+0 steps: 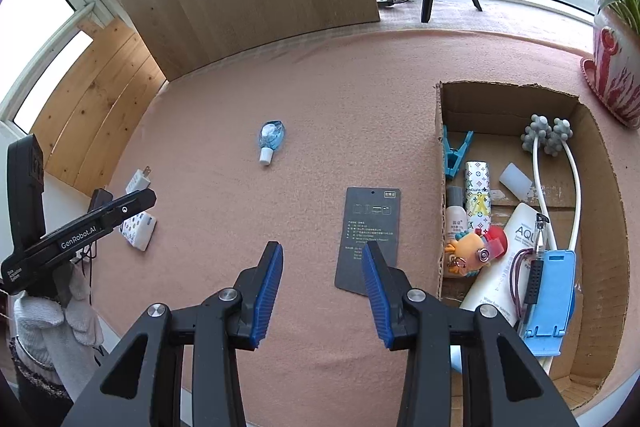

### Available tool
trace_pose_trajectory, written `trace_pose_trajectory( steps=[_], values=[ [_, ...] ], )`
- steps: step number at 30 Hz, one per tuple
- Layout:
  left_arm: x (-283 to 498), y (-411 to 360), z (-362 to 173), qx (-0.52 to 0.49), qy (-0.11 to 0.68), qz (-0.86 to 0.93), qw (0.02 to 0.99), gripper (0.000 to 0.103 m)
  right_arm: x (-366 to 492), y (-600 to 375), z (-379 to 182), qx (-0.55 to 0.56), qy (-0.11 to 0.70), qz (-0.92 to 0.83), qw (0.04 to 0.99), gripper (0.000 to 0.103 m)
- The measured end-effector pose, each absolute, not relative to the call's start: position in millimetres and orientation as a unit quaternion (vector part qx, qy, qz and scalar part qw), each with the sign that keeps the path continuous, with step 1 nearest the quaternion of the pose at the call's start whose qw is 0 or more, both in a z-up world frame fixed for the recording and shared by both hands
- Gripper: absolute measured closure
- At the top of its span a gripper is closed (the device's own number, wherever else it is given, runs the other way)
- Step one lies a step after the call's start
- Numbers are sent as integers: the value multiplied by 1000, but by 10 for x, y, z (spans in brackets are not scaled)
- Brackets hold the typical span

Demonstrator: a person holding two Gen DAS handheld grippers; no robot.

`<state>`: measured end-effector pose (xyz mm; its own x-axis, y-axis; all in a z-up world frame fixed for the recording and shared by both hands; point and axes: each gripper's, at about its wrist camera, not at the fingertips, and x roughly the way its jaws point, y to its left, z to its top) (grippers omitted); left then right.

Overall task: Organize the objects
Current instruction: 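Withdraw both tools, reaching the left to the white adapter and right to the sanitizer bottle, then grasp the white power adapter with the left gripper while the right grasps the blue sanitizer bottle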

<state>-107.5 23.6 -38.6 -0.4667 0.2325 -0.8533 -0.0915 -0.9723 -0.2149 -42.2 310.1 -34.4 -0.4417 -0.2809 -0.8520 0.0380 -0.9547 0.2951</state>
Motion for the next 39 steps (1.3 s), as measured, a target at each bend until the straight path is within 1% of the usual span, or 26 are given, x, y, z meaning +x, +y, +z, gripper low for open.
trace_pose_trajectory(
  steps=[6,9,11,13,17,20,22,23,29,32,34,38,39],
  values=[
    [-1291,-215,-446,-516,-45,852,71,58,-620,2906,-393,524,-115,-839,94,65],
    [-1412,-418,-500,-521,-34,851,61,51,-737,2815,-427,527,-112,-838,90,65],
    [-1485,-549,-526,-523,-25,851,53,48,-814,2747,-468,530,-110,-836,87,64],
    [-1567,-667,-569,-526,-19,849,50,41,-896,2685,-507,533,-110,-834,84,60],
    [-1707,-815,-709,-540,6,840,42,38,-1071,2567,-558,529,-105,-839,73,55],
    [-1789,-883,-801,-547,9,836,44,37,-1223,2463,-592,529,-96,-840,67,53],
    [-1838,-908,-855,-551,11,833,47,37,-1315,2393,-623,531,-89,-840,67,47],
    [-1859,-915,-875,-552,11,833,48,37,-1361,2361,-636,530,-86,-841,67,45],
    [-1932,-960,-960,-554,4,831,58,38,-1606,2188,-749,537,-63,-839,57,44],
    [-1944,-966,-997,-555,5,830,59,43,-1712,2142,-810,540,-59,-838,51,45],
    [-1948,-974,-1022,-556,7,829,57,51,-1782,2116,-848,542,-56,-837,46,45],
    [-1955,-987,-1028,-556,-2,829,61,55,-1916,2049,-928,547,-44,-835,39,45],
    [-1959,-988,-1028,-555,-2,829,61,57,-1946,2036,-947,549,-42,-834,39,45]
  ],
)
